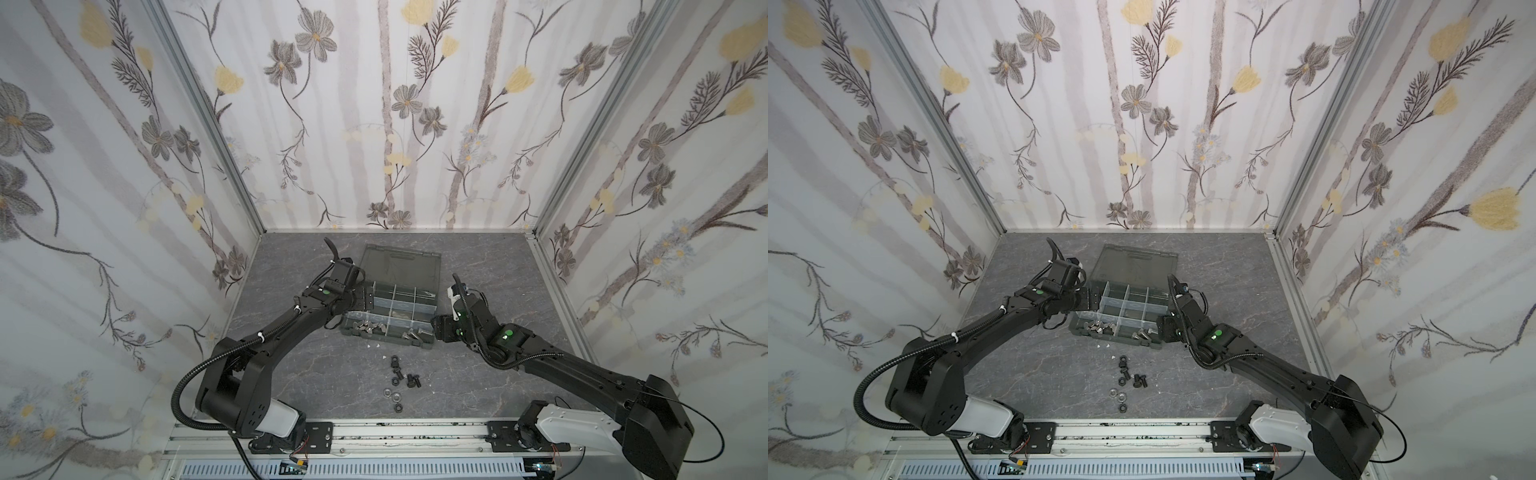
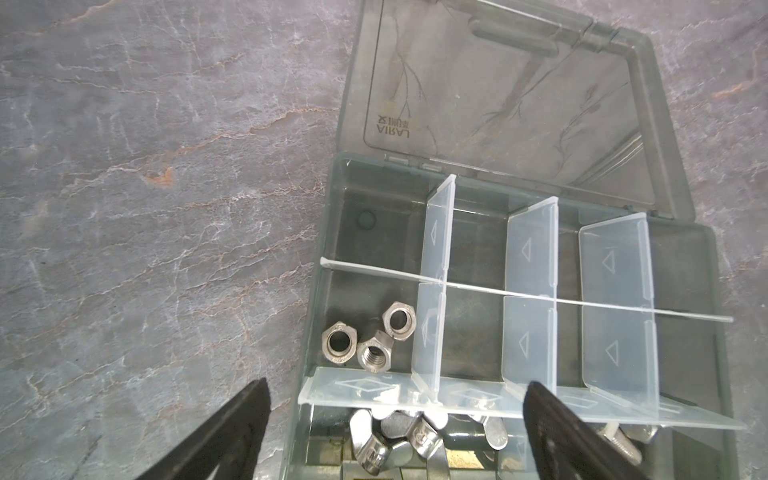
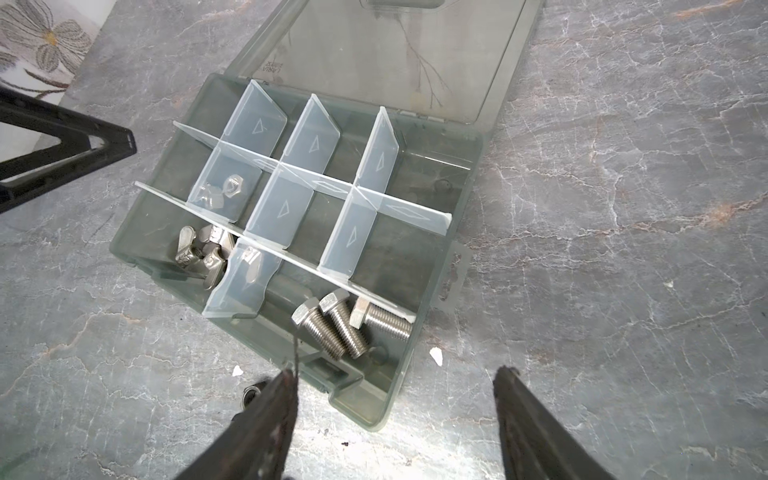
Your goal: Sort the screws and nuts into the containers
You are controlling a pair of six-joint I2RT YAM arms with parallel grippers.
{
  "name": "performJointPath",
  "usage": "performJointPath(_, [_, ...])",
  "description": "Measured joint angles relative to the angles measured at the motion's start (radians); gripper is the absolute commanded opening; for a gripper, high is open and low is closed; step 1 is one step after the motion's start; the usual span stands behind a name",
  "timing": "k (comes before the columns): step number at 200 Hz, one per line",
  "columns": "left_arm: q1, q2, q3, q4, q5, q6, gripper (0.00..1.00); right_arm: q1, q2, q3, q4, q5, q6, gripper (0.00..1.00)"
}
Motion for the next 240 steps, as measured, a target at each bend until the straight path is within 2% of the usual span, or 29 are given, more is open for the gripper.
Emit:
performJointPath(63, [0.000, -0.154, -0.130, 0.047, -0.023, -0.097, 1.00, 0.000, -0.004, -0.008, 0.006, -0.009, -0.001, 0.74])
performJointPath(158, [0.002, -0.300, -0.254, 0.087, -0.077, -0.219, 1.00, 0.015, 0.010, -0.021, 0.009, -0.038, -0.039, 0.72])
performJointPath(182, [0.003, -0.309, -0.267, 0.090, -0.086, -0.236, 1.00, 0.063, 0.025, -0.021, 0.007, -0.056, -0.047, 0.71])
performJointPath(240, [0.005, -0.322, -0.293, 0.106, -0.102, -0.261, 1.00, 0.282, 0.109, 0.019, -0.042, -0.057, -0.057, 0.67])
